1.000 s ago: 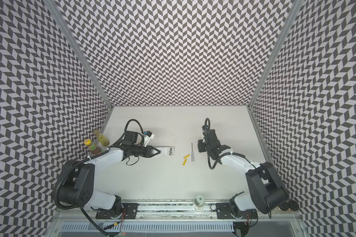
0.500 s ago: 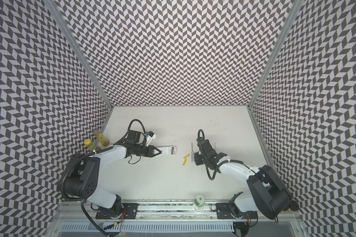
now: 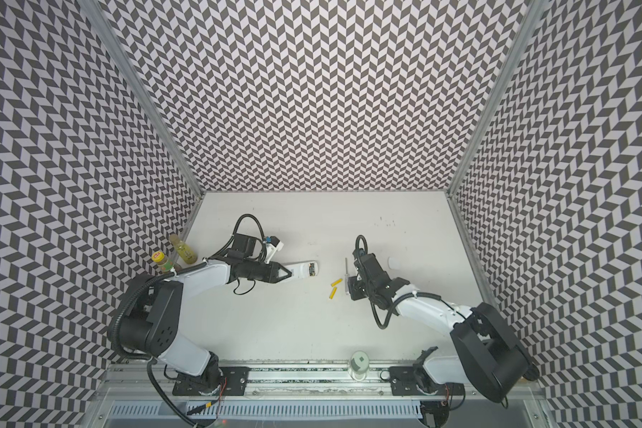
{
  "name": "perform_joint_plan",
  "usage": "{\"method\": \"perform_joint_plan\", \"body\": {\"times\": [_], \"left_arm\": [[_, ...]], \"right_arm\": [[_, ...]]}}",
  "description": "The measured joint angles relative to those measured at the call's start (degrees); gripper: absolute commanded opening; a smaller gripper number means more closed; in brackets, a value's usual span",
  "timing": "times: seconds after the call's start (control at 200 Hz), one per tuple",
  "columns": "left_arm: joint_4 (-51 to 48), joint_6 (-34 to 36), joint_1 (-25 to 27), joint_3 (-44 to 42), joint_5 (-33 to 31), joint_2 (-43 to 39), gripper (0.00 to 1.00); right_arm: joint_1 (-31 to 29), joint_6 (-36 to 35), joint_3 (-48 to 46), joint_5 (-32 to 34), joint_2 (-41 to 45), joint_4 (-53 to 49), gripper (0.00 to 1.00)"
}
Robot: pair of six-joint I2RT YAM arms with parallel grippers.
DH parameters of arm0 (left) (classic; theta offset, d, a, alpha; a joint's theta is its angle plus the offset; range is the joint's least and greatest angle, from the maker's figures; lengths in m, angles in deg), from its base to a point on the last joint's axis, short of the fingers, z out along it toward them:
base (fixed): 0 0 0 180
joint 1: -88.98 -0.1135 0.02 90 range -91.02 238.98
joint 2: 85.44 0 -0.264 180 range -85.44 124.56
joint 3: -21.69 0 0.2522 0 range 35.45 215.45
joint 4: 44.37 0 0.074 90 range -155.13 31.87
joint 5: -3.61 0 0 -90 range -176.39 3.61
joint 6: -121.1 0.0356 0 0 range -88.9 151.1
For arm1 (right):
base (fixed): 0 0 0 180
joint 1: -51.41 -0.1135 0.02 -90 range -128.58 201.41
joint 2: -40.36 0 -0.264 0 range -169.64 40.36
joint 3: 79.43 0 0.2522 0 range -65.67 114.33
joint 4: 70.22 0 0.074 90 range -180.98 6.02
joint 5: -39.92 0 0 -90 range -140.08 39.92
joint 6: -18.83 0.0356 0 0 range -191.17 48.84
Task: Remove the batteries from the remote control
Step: 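Close the right gripper on the screwdriver handle while the left lowers the remote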
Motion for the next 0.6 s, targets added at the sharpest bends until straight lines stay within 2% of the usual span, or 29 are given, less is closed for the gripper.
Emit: {"method": "perform_joint_plan", "body": {"times": [0.13,0.305,0.601], "left_arm": [[-0.15,0.98,0.28,0.57,-1.68,0.5,0.26],[-0.66,2.32,0.48,1.18,-5.51,2.1,0.36],[-2.29,3.3,0.48,1.18,-10.29,3.1,0.46]], "right_arm": [[-0.92,0.72,-0.13,0.09,1.38,-0.35,0.4],[-2.34,1.57,-0.57,0.22,1.84,-0.37,0.42],[-3.8,2.54,-1.6,0.55,-0.07,0.9,0.45]]}}
